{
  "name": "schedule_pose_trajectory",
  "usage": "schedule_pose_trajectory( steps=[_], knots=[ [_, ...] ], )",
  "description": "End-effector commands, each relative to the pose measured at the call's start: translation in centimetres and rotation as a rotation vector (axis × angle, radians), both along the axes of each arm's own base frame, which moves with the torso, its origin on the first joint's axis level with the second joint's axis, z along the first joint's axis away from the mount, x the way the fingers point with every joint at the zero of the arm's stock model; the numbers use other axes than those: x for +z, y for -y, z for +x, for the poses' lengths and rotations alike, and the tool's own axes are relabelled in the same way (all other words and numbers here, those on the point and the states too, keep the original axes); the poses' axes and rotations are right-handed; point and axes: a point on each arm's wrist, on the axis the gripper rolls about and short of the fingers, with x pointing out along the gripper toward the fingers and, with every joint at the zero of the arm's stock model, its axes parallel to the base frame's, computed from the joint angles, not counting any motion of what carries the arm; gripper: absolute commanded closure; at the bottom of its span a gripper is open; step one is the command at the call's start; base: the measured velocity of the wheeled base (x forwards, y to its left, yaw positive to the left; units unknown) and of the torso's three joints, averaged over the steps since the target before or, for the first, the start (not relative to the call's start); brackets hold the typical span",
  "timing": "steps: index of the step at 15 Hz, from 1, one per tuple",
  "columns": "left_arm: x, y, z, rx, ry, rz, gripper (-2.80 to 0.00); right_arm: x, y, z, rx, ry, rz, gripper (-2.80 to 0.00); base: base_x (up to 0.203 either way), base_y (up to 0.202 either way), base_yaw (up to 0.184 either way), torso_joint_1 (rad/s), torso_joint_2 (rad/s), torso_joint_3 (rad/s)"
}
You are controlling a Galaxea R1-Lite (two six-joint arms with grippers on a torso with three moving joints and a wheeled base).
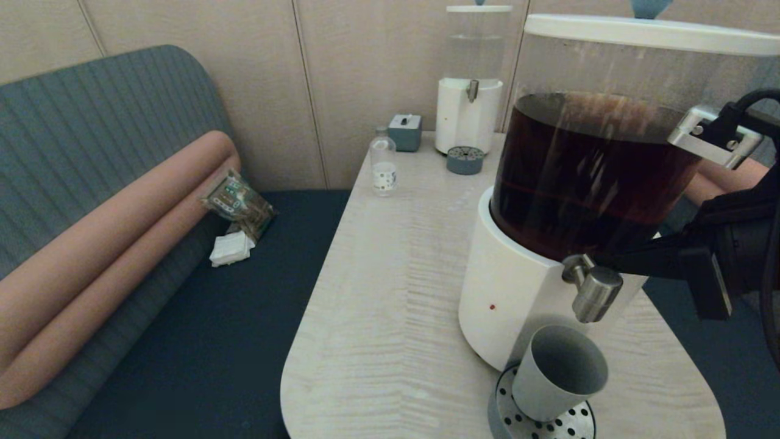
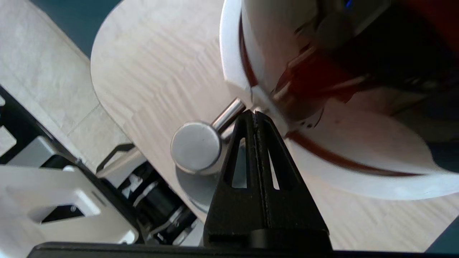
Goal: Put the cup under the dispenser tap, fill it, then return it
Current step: Turn on the faucet
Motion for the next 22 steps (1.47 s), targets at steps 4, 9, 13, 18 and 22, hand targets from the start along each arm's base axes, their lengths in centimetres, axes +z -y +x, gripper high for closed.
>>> schedule_pose_trajectory(
  steps=[4,9,13,18,22],
  knots=[
    [0.01,0.0,0.01,0.0,-0.001,0.0,0.0,-0.28,-0.17,0.11,0.032,-0.017,0.014,0.0,0.0,0.0,0.0,0.0,0.0,0.0],
    [0.01,0.0,0.01,0.0,-0.001,0.0,0.0,-0.34,-0.23,-0.1,0.077,-0.033,0.042,0.0,0.0,0.0,0.0,0.0,0.0,0.0],
    [0.01,0.0,0.01,0.0,-0.001,0.0,0.0,-0.31,-0.42,0.02,0.099,-0.027,0.059,0.0,0.0,0.0,0.0,0.0,0.0,0.0],
    [0.01,0.0,0.01,0.0,-0.001,0.0,0.0,-0.42,-0.56,0.05,0.131,-0.033,0.078,0.0,0.0,0.0,0.0,0.0,0.0,0.0],
    [0.01,0.0,0.01,0.0,-0.001,0.0,0.0,-0.62,-0.58,0.1,0.14,-0.032,0.071,0.0,0.0,0.0,0.0,0.0,0.0,0.0]
  ],
)
